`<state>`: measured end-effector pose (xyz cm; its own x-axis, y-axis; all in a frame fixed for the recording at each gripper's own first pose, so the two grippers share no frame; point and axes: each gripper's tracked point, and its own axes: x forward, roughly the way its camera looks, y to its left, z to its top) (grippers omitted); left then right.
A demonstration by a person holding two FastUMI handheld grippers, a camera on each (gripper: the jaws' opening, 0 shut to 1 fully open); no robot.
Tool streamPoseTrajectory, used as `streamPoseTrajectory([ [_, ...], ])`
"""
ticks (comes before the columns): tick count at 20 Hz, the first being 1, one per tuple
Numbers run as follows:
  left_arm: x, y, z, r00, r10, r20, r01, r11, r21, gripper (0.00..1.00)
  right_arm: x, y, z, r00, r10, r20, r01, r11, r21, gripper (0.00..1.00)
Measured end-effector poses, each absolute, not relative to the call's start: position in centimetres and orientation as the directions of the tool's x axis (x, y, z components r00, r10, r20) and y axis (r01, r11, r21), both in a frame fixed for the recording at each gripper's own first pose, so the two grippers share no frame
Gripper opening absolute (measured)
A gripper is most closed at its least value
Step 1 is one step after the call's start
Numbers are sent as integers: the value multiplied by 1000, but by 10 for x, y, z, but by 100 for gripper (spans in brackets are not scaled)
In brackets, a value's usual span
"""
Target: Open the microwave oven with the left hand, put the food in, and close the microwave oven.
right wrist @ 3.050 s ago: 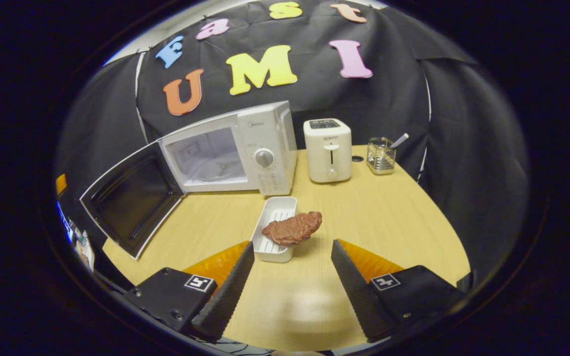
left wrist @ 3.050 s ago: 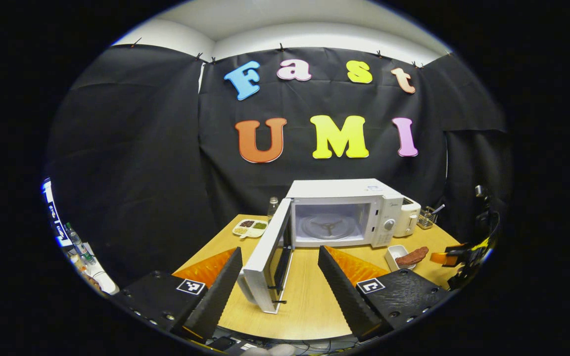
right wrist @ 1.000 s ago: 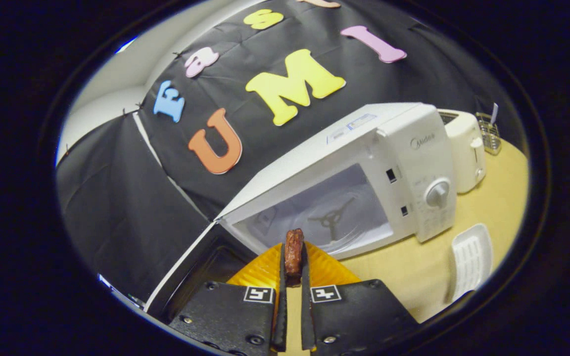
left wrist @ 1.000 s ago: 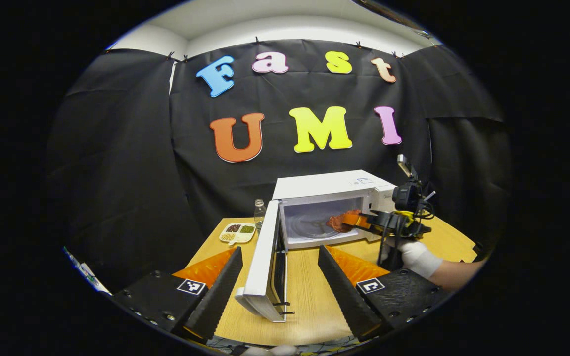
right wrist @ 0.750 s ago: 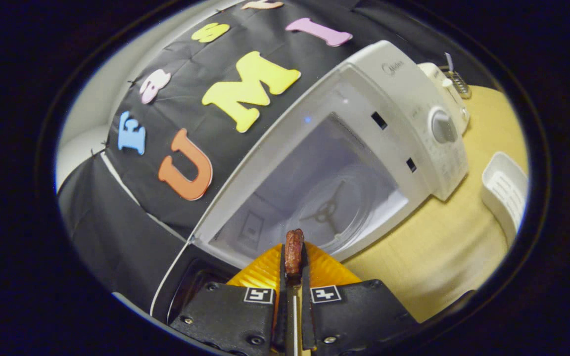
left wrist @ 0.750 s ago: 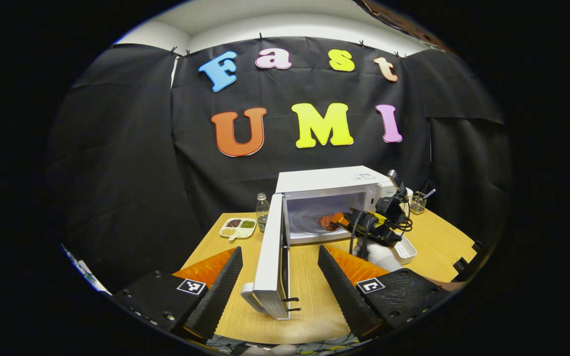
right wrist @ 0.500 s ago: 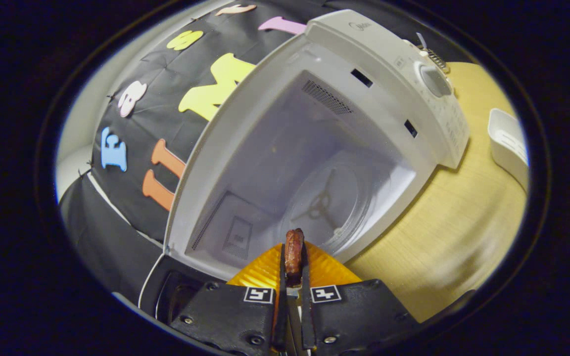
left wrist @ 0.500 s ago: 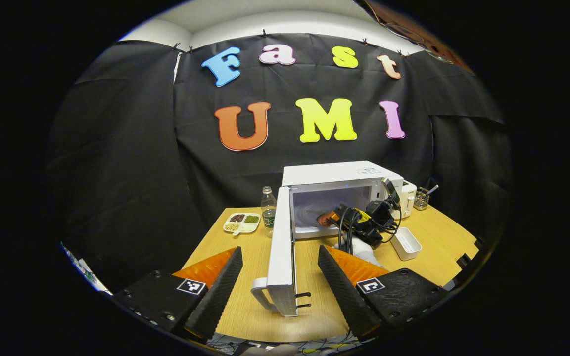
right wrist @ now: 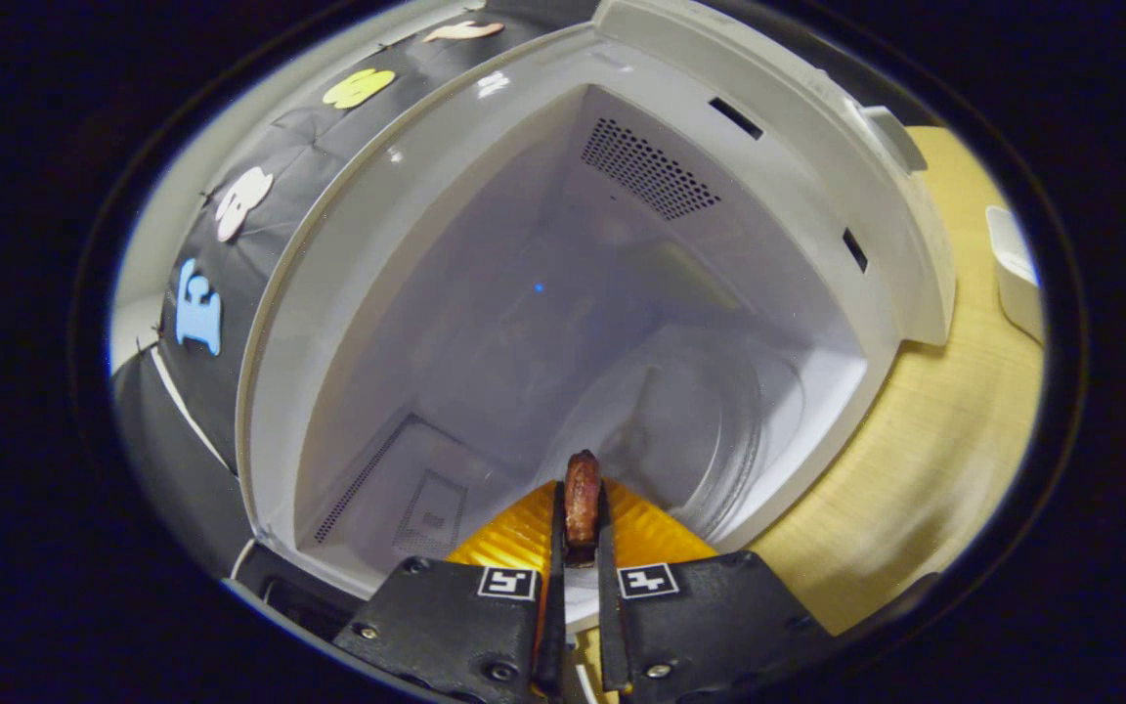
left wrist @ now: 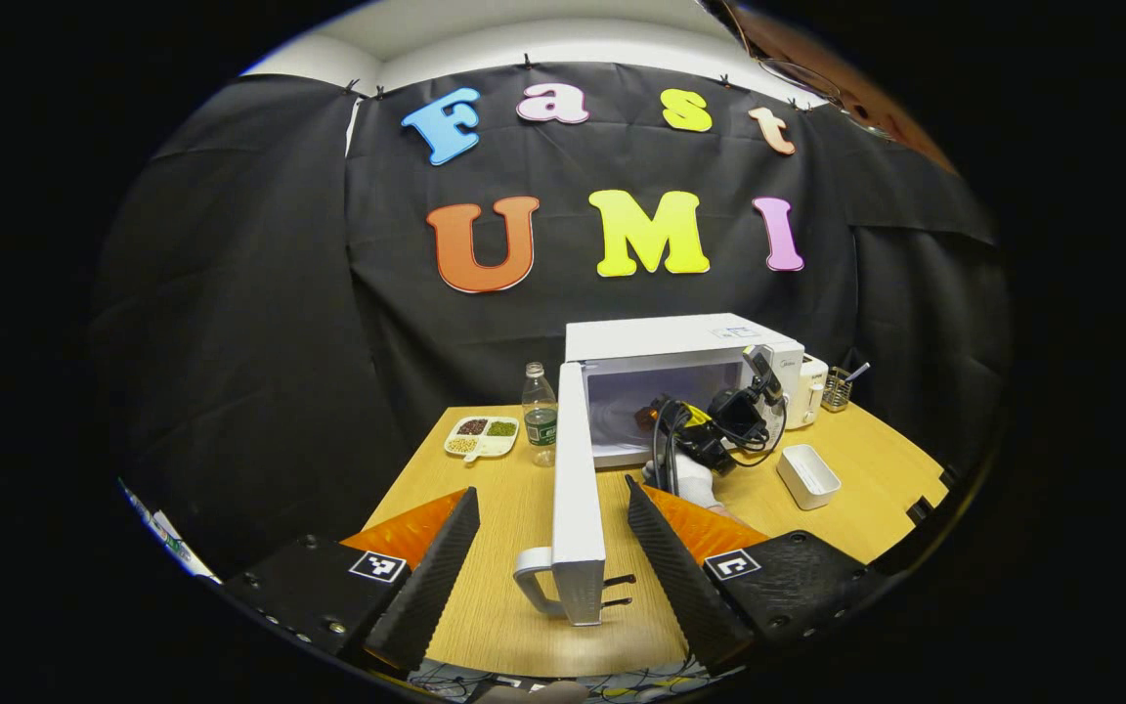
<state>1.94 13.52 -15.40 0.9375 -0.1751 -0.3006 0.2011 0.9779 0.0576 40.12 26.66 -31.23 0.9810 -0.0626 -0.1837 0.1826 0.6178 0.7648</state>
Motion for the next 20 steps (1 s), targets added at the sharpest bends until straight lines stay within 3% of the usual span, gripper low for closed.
streamPoseTrajectory([
  [9, 20, 140, -160, 937, -166, -308, 187, 981, 41, 95, 397, 252, -329, 963, -153, -223, 253, 803, 540, 36],
  [10, 20, 140, -159, 938, -165, -306, 187, 982, 42, 95, 391, 251, -328, 961, -166, -222, 259, 826, 501, 53],
  [11, 20, 140, -160, 938, -165, -304, 187, 981, 44, 95, 391, 249, -329, 958, -179, -222, 266, 845, 464, 58],
  [12, 20, 141, -162, 938, -163, -307, 186, 981, 47, 95, 389, 247, -326, 958, -187, -217, 265, 865, 426, 54],
  [14, 19, 142, -162, 938, -160, -307, 183, 982, 49, 95, 382, 243, -319, 959, -196, -203, 261, 888, 378, 68],
  [15, 20, 143, -161, 940, -159, -303, 182, 982, 51, 95, 379, 240, -315, 960, -202, -192, 260, 899, 353, 86],
  [17, 20, 145, -162, 942, -152, -299, 178, 982, 59, 95, 373, 238, -307, 962, -195, -190, 251, 906, 341, 95],
  [20, 22, 150, -156, 948, -146, -282, 171, 983, 65, 95, 358, 233, -294, 966, -178, -187, 232, 914, 334, 95],
])
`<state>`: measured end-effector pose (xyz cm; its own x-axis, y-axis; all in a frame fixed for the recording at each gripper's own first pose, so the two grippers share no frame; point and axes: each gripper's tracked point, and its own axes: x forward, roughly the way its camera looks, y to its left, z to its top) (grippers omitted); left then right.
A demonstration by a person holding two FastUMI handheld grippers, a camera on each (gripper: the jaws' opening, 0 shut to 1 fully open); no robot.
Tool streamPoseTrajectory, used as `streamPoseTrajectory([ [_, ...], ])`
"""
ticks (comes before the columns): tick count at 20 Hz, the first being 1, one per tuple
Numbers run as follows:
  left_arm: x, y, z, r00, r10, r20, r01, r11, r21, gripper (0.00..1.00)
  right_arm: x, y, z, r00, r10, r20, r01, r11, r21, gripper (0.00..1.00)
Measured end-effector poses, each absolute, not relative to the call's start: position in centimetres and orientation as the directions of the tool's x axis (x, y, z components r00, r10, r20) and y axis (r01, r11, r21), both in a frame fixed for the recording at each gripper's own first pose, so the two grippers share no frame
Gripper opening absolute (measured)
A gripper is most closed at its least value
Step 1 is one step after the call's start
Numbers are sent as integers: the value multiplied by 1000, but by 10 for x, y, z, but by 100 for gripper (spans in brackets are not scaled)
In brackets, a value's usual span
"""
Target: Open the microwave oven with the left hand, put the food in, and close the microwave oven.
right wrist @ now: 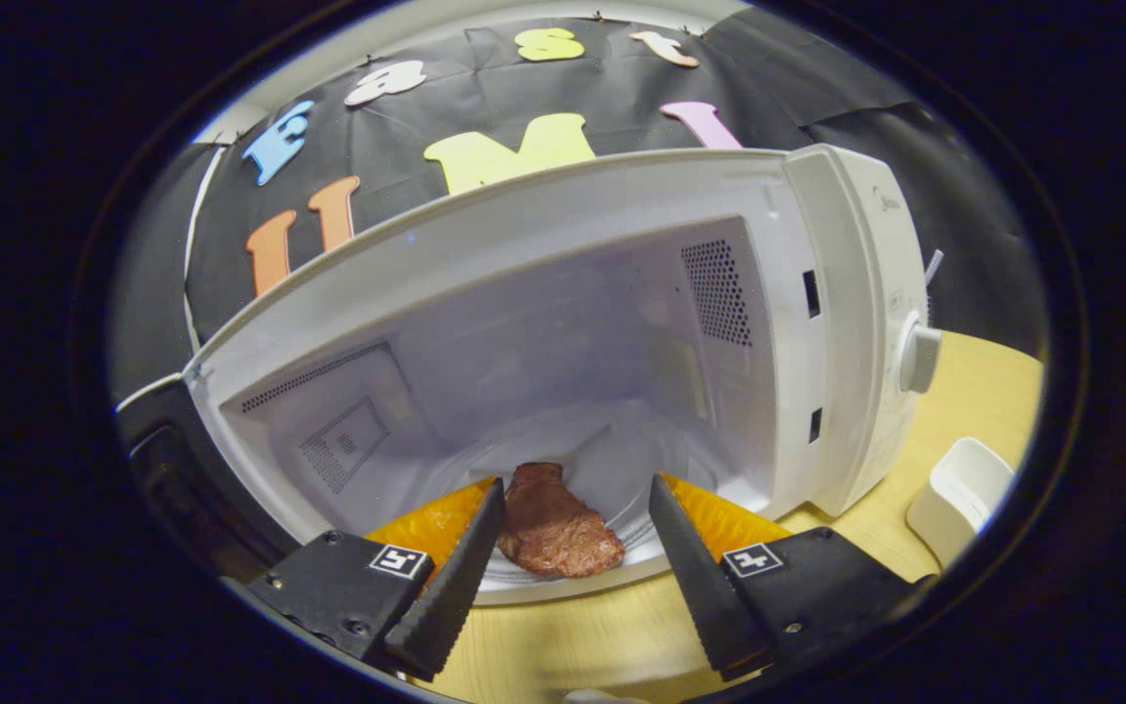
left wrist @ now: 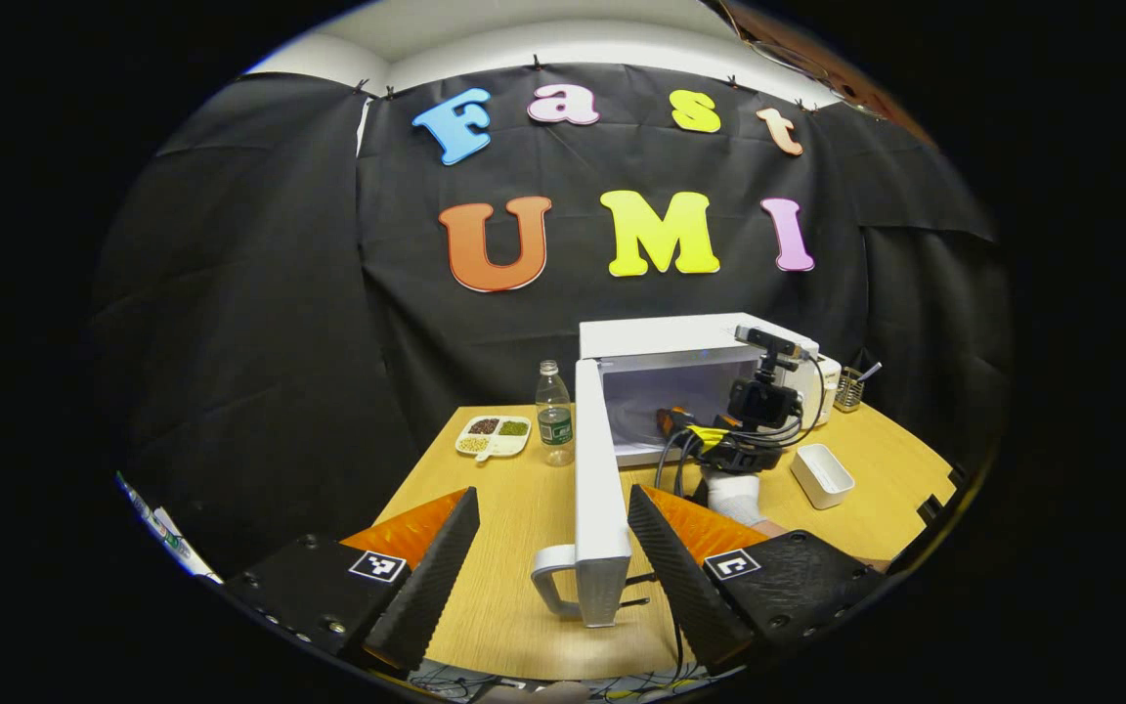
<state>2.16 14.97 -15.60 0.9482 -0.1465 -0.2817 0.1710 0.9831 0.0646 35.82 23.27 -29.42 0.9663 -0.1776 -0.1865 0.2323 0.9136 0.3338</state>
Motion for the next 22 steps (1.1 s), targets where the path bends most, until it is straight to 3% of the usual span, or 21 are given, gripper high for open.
streamPoseTrajectory([
  [10, 33, 192, -135, 971, -106, -215, 129, 987, 94, 95, 228, 177, -233, 963, -99, -249, 144, 975, 168, 99],
  [18, 43, 226, -184, 958, -72, -277, 94, 993, 67, 95, 97, 123, -166, 948, -83, -307, 100, 994, 40, 99],
  [19, 46, 227, -192, 956, -69, -286, 91, 994, 64, 89, 83, 117, -156, 948, -88, -305, 103, 994, 35, 99],
  [20, 50, 229, -198, 954, -63, -293, 83, 995, 58, 95, 70, 113, -146, 951, -91, -297, 102, 995, 22, 99],
  [22, 53, 227, -208, 950, -72, -303, 88, 995, 39, 95, 47, 95, -133, 950, -131, -282, 131, 991, -19, 99],
])
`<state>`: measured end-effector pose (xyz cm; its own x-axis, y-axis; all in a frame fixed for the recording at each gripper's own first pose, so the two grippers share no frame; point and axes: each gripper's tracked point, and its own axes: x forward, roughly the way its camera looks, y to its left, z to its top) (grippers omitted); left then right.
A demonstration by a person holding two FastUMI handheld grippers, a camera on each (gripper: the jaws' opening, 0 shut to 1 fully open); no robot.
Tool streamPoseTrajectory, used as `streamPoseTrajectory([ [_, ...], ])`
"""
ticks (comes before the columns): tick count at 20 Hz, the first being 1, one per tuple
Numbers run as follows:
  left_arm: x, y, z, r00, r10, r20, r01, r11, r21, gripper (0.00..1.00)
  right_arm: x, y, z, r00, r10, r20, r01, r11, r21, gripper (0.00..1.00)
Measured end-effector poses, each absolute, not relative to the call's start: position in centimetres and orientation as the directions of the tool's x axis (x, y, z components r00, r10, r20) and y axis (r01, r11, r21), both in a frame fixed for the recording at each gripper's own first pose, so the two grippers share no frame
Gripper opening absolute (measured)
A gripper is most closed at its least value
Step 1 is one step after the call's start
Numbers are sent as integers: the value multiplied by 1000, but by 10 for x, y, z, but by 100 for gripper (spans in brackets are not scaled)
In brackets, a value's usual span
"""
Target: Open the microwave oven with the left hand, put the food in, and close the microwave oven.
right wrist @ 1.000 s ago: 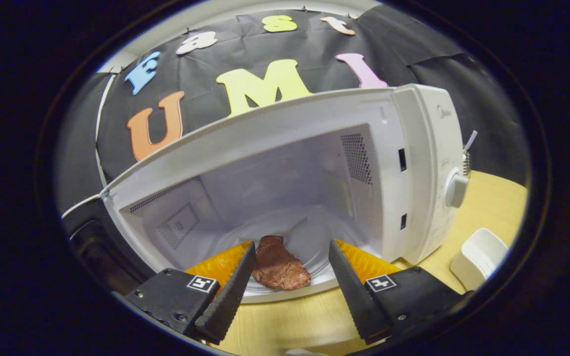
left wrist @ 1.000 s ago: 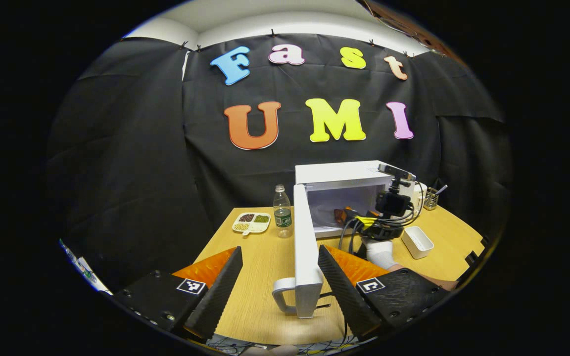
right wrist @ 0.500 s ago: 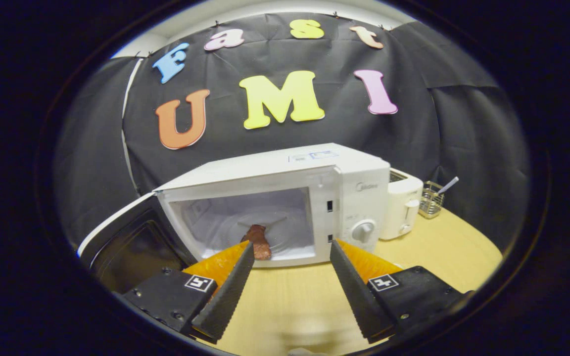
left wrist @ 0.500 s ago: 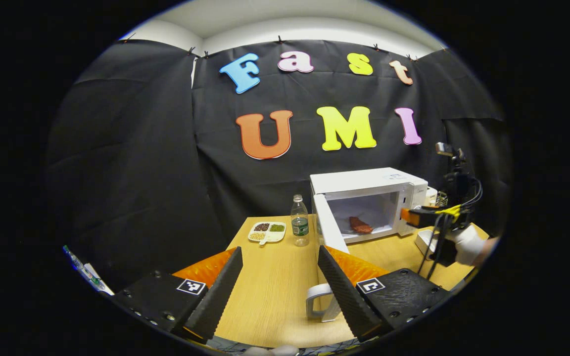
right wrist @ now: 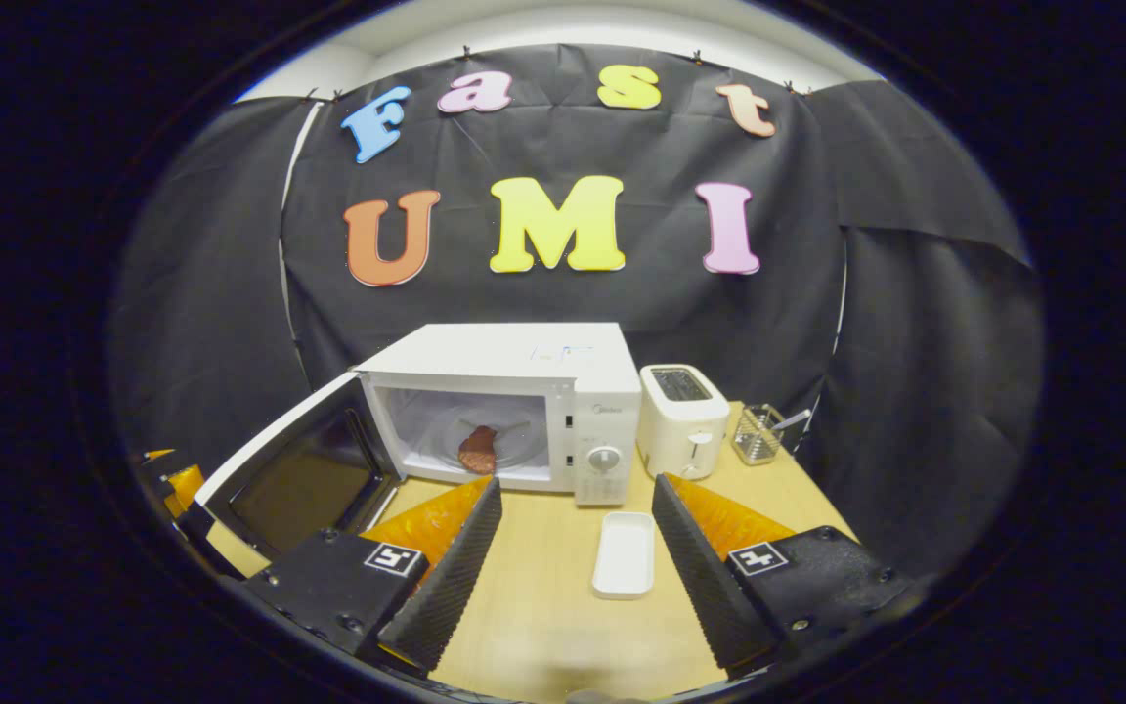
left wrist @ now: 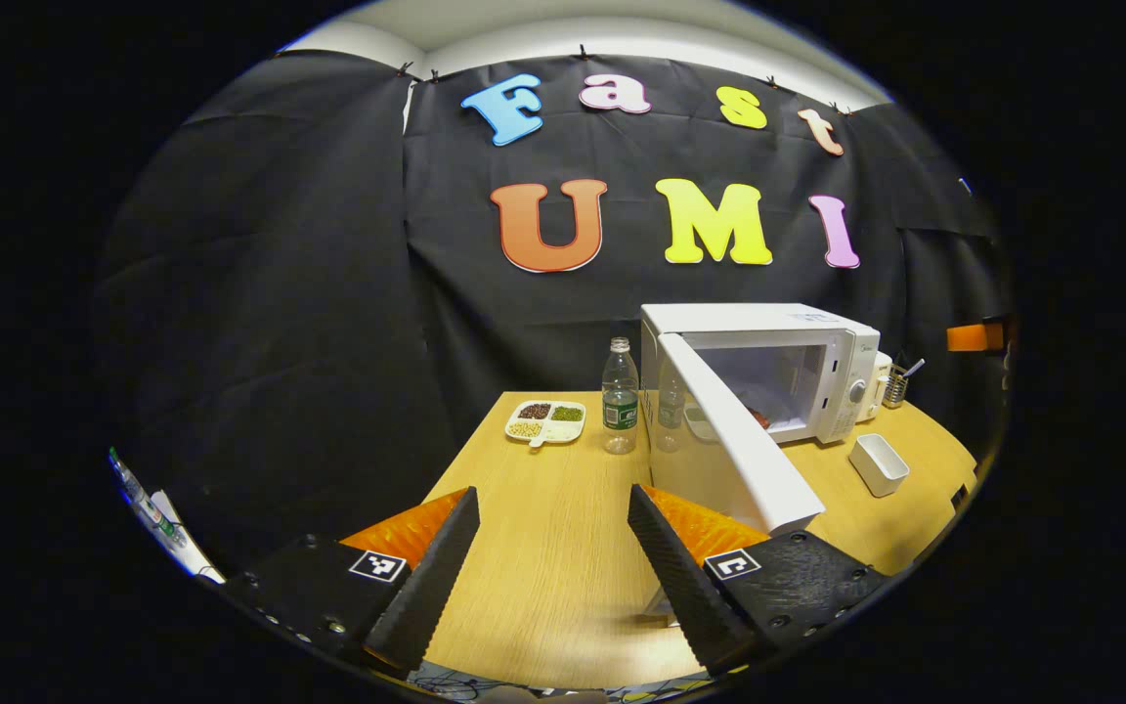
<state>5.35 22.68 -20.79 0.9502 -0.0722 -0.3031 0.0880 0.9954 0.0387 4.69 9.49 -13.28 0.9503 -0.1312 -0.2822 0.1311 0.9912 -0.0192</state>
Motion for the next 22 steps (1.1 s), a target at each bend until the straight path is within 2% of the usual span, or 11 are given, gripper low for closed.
streamPoseTrajectory([
  [3, 56, 222, -225, 944, -99, -315, 116, 993, 37, 87, 17, 82, -124, 947, -153, -283, 156, 988, -11, 99],
  [4, 58, 218, -232, 939, -119, -323, 138, 990, 35, 75, 10, 81, -122, 946, -155, -286, 159, 987, -10, 99],
  [5, 61, 218, -242, 936, -116, -332, 138, 989, 46, 60, 4, 81, -122, 945, -151, -291, 157, 988, -4, 99],
  [8, 65, 224, -262, 935, -74, -347, 110, 990, 83, 0, -9, 80, -128, 939, -142, -314, 152, 988, 7, 99],
  [12, 62, 201, -263, 936, -106, -337, 141, 987, 82, 1, -7, 79, -133, 930, -130, -345, 151, 988, 36, 99],
  [22, 51, 131, -243, 939, -189, -288, 211, 976, 47, 0, 1, 79, -101, 953, -88, -291, 108, 993, 53, 99],
])
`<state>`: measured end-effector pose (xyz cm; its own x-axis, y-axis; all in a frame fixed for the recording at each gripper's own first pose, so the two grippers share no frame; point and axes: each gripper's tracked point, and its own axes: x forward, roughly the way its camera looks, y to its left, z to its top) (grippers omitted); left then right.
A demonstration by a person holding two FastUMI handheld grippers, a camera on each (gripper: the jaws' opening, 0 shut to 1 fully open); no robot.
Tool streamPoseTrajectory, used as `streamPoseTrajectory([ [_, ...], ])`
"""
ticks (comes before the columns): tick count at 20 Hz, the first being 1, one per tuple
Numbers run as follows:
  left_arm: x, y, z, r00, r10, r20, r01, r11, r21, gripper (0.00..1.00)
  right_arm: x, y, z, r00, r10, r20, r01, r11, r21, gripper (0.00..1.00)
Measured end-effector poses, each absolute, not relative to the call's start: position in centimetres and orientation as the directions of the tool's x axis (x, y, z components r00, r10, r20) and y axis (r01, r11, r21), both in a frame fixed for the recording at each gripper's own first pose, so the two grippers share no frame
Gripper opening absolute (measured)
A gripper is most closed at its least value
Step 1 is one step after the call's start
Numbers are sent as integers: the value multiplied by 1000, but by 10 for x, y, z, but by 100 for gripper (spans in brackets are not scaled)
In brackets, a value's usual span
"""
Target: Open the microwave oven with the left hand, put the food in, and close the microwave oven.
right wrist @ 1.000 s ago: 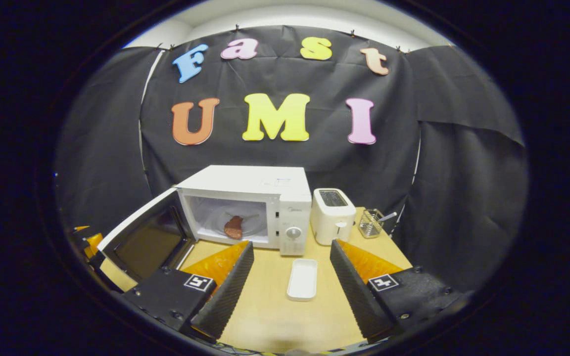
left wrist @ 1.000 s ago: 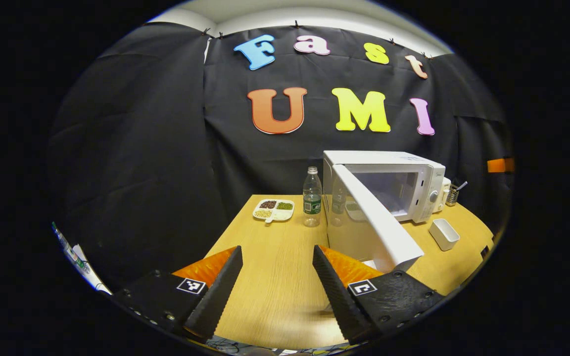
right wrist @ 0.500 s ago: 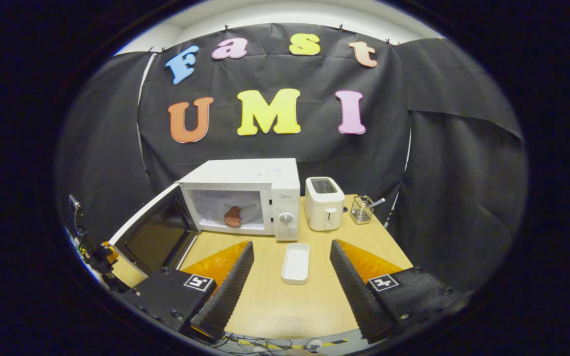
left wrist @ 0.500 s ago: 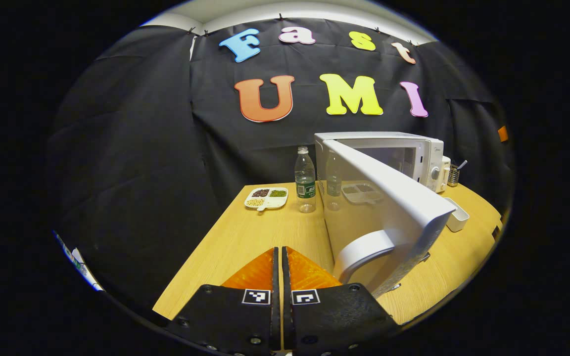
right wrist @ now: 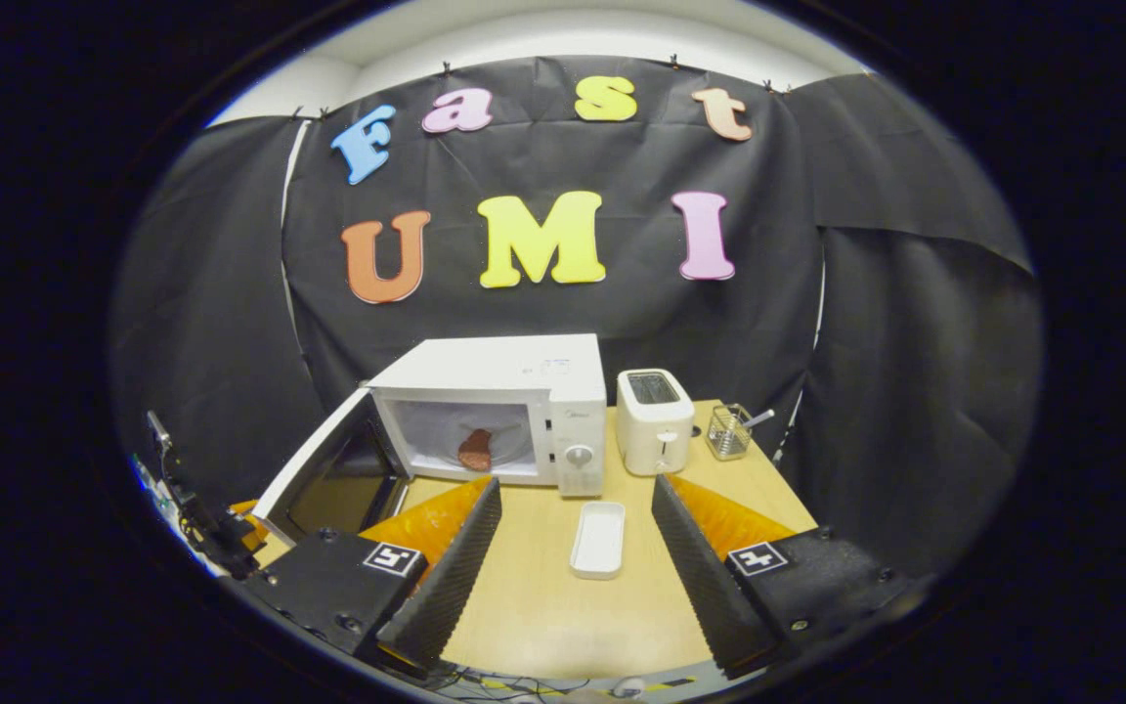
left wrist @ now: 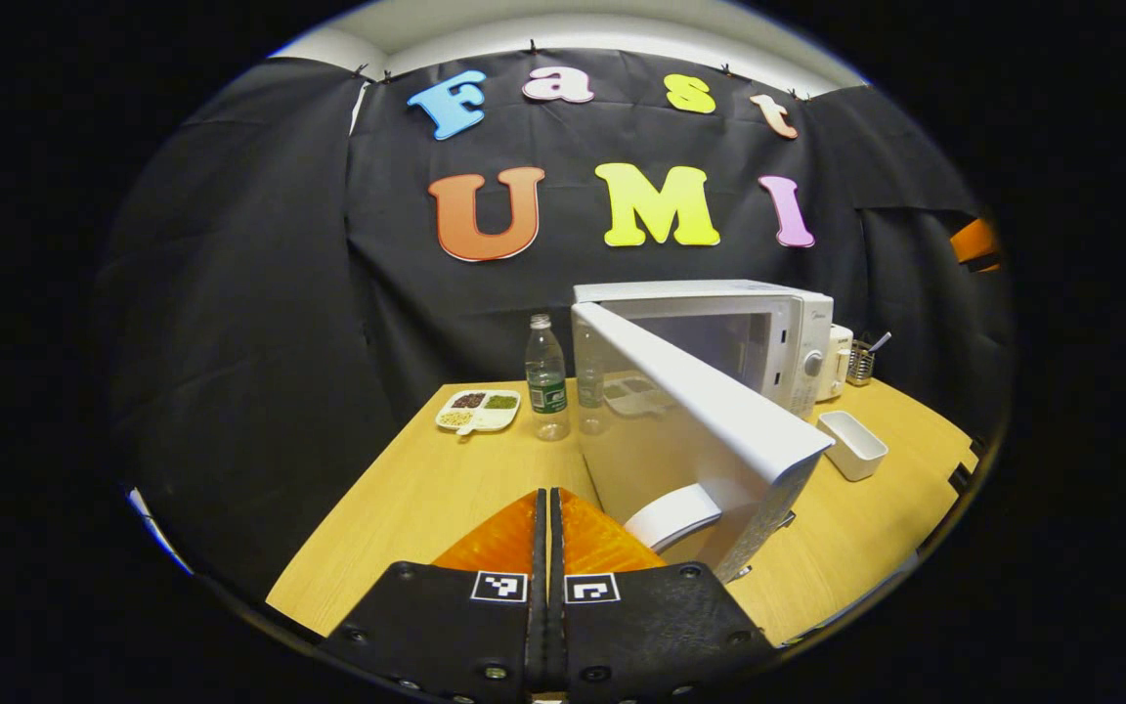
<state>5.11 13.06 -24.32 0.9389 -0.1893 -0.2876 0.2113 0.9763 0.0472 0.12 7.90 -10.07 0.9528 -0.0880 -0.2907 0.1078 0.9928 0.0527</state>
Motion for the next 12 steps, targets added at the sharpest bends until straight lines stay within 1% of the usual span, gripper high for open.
streamPoseTrajectory([
  [5, 46, 75, -240, 925, -262, -275, 277, 961, 18, 0, -3, 58, -96, 953, -94, -287, 117, 991, 63, 99],
  [12, 55, -7, -238, 895, -361, -261, 376, 927, 9, 0, -11, 9, -99, 945, -144, -293, 170, 983, 68, 99],
])
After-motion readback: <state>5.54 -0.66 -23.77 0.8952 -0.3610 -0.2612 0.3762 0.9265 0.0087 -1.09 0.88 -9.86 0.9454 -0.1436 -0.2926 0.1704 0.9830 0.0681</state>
